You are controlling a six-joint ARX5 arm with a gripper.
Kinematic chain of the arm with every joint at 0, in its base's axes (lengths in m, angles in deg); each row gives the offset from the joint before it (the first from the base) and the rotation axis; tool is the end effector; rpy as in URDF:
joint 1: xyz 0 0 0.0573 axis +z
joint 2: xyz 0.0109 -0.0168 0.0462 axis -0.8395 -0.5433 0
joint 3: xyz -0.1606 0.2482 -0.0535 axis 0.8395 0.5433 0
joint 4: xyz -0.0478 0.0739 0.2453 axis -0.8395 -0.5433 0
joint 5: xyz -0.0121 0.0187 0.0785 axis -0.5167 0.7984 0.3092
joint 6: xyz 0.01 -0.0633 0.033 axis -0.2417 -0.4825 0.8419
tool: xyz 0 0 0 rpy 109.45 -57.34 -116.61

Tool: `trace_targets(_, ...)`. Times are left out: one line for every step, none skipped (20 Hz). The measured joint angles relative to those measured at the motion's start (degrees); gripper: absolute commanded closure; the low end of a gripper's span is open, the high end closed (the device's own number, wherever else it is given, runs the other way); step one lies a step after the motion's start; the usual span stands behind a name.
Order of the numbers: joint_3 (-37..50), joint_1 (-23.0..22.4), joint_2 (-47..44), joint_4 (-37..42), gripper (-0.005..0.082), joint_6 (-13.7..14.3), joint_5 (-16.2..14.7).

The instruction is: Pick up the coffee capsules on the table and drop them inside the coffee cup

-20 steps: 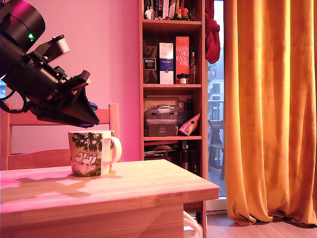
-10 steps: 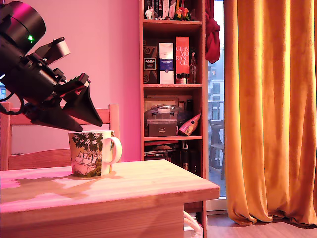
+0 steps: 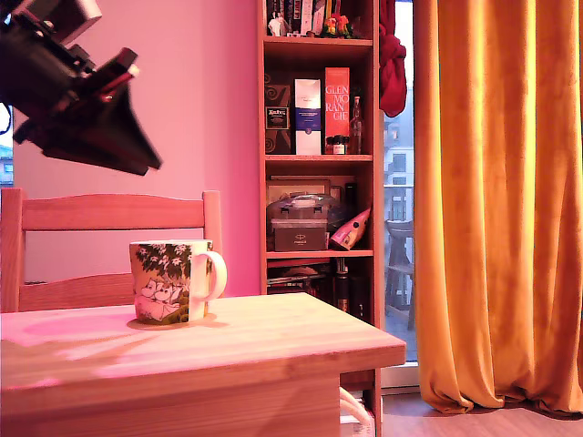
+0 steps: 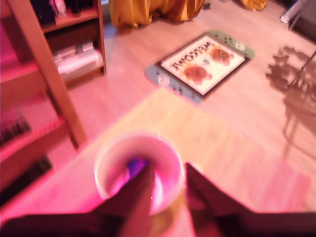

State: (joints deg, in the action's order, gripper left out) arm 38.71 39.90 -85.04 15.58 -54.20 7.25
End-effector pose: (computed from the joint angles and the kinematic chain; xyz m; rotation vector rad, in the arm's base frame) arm 0.2722 -0.1046 0.2593 -0.0150 0.6413 -0.6361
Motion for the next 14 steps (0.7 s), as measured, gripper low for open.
trace_targets(0.02, 0.09, 0.37, -1.38, 0.0788, 0.00, 0.00)
trace_targets(0.17, 0.09, 1.22, -2.45, 0.0788, 0.00, -0.02)
trace_targets(0.59, 0.13, 2.86, -3.89, 0.0788, -0.02, 0.00)
trace_targets(1.20, 0.17, 5.31, -5.42, 0.0788, -0.17, 0.00)
trace_targets(1.95, 0.26, 8.63, -7.37, 0.0788, -0.28, 0.00)
trace_targets(2.64, 0.37, 11.74, -9.16, 0.0788, -1.01, 0.02)
trace_targets(3.48, 0.37, 14.88, -10.95, 0.0788, -1.90, 0.15)
trace_targets(4.35, 0.37, 18.03, -12.79, 0.0788, -2.01, 0.20)
trace_targets(4.98, 0.37, 20.98, -15.08, 0.0788, -3.85, 0.98)
trace_targets(5.25, 0.37, 23.50, -18.16, 0.0788, -4.85, 1.81)
trace_targets(5.40, 0.37, 25.83, -20.37, 0.0788, -5.90, 2.45)
trace_targets(5.40, 0.37, 28.26, -21.88, 0.0788, -6.10, 2.60)
trace_targets(5.38, 0.37, 30.40, -23.12, 0.0788, -7.17, 3.72)
trace_targets(5.40, 0.37, 32.57, -24.65, 0.0788, -7.67, 4.94)
